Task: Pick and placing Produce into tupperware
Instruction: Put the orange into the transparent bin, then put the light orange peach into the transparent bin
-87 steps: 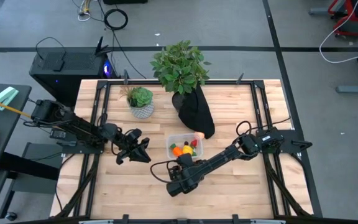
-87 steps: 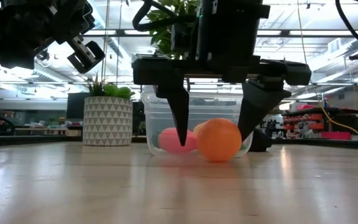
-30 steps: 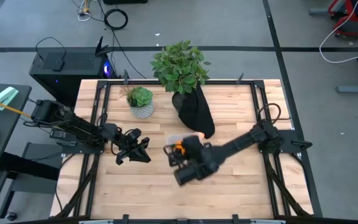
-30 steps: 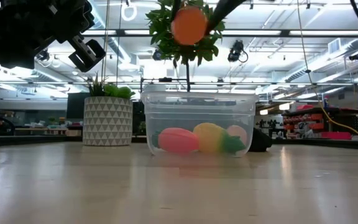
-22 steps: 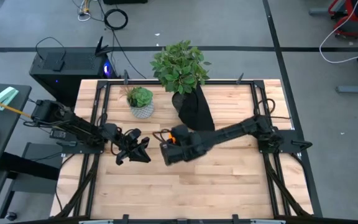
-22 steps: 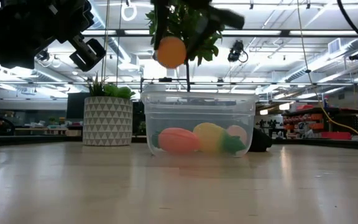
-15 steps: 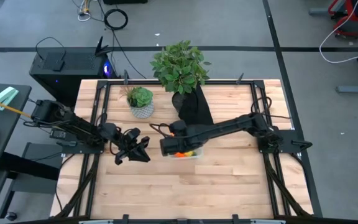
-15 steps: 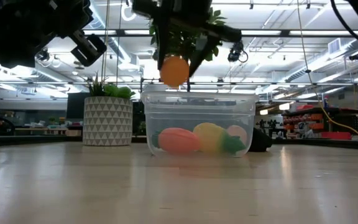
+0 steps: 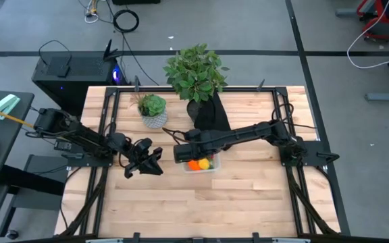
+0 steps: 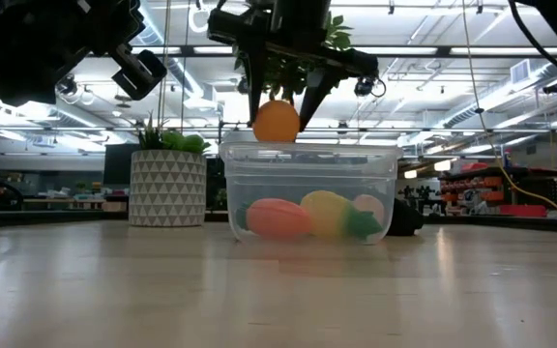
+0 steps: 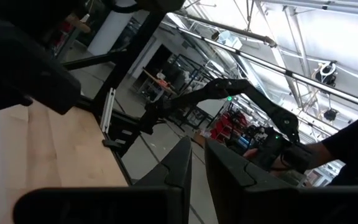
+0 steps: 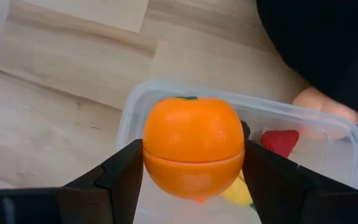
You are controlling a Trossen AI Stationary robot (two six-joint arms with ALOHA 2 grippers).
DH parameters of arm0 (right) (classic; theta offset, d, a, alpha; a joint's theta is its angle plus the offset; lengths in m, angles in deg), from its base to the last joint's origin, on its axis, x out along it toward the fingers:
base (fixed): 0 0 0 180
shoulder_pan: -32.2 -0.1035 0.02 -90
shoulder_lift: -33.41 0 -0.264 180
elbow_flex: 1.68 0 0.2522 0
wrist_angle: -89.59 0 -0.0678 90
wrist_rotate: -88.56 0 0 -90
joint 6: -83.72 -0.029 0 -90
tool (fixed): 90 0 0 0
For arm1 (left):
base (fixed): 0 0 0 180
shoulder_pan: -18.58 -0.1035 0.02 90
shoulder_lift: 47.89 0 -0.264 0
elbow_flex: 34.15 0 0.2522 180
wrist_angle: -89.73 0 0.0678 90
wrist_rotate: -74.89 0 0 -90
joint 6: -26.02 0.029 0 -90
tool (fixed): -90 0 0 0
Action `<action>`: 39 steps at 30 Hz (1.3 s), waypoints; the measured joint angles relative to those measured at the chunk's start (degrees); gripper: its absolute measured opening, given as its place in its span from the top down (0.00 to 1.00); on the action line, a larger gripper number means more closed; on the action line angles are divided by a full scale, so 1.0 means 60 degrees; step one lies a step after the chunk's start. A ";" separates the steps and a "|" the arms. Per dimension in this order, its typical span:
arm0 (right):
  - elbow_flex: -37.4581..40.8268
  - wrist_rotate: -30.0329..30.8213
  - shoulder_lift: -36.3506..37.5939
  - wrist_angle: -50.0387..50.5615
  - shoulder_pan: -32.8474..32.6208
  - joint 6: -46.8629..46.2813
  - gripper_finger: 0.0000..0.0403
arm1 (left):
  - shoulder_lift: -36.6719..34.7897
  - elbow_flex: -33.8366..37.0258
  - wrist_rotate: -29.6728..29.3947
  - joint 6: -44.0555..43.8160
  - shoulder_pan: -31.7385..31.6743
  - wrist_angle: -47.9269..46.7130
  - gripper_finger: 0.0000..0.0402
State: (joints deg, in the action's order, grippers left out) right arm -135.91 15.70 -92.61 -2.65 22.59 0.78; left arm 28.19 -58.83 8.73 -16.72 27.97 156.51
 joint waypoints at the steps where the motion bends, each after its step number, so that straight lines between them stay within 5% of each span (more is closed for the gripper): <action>1: 0.0000 -0.0096 0.0000 0.0010 0.0039 0.0001 0.38 | 0.0000 0.0000 0.0002 0.0000 0.0000 0.0008 0.87; 26: 0.0000 -0.0993 0.0000 0.0097 0.0386 0.0801 0.38 | 0.0000 0.0011 0.0000 0.0269 0.0000 0.0039 0.87; 39: 0.0000 -0.0943 0.0000 0.0093 0.0386 0.0657 0.22 | 0.0000 0.0011 0.0000 0.0492 0.0000 0.0044 0.87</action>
State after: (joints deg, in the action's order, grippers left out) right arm -135.91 10.04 -92.61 -2.09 24.91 4.72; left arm 28.19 -58.76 8.73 -13.77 27.97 156.77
